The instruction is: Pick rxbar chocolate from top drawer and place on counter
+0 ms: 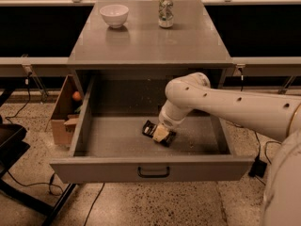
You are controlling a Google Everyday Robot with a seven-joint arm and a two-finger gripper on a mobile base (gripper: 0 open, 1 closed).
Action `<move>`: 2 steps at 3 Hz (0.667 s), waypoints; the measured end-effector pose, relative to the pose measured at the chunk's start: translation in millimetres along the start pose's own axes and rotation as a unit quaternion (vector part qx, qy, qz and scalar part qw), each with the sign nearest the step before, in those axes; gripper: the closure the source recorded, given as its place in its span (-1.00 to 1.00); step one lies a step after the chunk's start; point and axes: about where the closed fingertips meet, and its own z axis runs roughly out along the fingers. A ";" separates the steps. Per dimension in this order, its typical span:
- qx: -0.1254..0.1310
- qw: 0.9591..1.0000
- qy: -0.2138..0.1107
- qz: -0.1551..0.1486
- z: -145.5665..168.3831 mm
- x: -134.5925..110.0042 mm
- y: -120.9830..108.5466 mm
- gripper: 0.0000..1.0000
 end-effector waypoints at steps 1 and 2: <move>0.000 1.000 0.000 0.000 -2.4 -0.7 -0.2 1.00; 0.000 1.000 0.000 0.000 -11.1 -3.3 -0.8 1.00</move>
Offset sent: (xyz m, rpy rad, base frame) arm 0.0018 -0.0001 0.0134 -0.0006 -0.0103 0.0048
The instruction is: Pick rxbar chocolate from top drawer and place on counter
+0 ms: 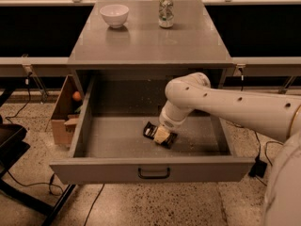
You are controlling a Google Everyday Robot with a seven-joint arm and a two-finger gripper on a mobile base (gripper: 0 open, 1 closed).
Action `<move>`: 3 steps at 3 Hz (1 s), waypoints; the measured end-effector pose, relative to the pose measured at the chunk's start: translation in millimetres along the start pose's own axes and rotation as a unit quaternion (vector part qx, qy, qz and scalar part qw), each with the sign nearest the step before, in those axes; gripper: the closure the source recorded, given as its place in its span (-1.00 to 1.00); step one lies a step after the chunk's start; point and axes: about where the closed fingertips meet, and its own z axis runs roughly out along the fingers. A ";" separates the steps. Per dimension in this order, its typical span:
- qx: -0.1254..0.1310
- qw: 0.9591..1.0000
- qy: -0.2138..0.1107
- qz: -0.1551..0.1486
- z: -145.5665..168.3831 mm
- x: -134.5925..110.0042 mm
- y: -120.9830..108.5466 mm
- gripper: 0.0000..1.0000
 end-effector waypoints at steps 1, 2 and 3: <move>0.000 1.000 0.000 0.000 -3.5 -1.0 -0.3 1.00; 0.010 1.000 0.014 -0.009 -81.5 -20.3 -4.5 1.00; 0.039 0.999 0.007 -0.017 -182.0 -65.3 -25.5 1.00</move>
Offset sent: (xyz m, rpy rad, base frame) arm -0.0221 -0.0221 0.2648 -0.1552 0.0094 0.0235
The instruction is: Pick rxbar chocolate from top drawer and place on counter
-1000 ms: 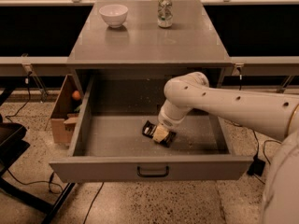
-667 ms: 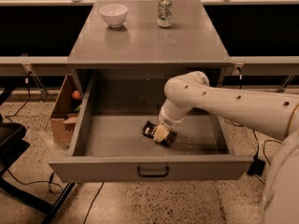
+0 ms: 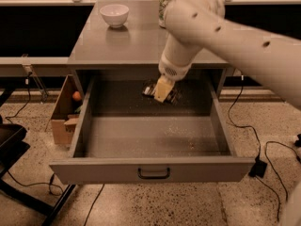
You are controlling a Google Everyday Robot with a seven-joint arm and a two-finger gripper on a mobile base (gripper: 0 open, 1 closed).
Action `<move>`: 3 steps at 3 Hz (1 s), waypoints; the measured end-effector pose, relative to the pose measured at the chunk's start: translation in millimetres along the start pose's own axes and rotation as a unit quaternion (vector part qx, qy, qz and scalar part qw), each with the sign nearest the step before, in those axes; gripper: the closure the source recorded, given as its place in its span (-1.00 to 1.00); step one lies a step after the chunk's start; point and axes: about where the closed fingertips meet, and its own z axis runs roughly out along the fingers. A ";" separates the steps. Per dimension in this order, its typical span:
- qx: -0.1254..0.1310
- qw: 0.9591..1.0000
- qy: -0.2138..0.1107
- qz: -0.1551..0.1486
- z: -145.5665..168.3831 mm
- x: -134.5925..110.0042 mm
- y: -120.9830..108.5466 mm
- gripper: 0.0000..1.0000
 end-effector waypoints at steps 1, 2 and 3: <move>0.002 1.000 0.014 -0.009 -56.6 -28.0 -21.9 1.00; -0.015 0.998 0.053 -0.005 -79.3 -34.2 -44.3 1.00; -0.020 0.998 0.066 0.002 -95.6 -31.6 -71.1 1.00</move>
Offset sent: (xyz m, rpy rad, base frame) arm 0.0777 -0.0258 0.2573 -0.0709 0.0062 -0.0662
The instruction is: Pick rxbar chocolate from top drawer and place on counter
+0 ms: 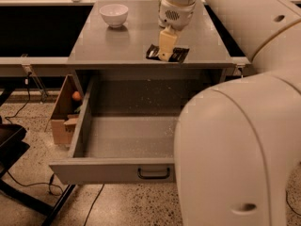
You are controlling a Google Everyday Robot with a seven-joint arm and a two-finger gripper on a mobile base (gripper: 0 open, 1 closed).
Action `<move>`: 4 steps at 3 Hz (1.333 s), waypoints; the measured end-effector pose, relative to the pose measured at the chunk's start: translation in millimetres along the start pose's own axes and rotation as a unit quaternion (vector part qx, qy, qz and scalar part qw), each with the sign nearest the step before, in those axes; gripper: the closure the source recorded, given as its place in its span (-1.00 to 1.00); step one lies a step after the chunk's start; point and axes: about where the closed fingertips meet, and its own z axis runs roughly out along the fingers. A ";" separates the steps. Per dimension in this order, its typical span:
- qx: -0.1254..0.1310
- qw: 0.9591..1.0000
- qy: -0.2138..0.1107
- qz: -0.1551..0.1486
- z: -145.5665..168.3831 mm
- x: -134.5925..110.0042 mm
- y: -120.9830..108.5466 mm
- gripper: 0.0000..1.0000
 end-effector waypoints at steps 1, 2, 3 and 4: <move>0.049 0.997 -0.052 0.006 -39.5 -7.7 -36.8 1.00; 0.080 0.993 -0.083 0.005 -66.1 -20.2 -48.1 1.00; 0.082 0.993 -0.087 0.006 -64.4 -22.8 -50.2 1.00; 0.092 0.990 -0.105 0.009 -53.8 -35.7 -60.4 1.00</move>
Offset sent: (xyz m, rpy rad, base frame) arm 0.0238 -0.0100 0.0341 0.0439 -0.1006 -0.0110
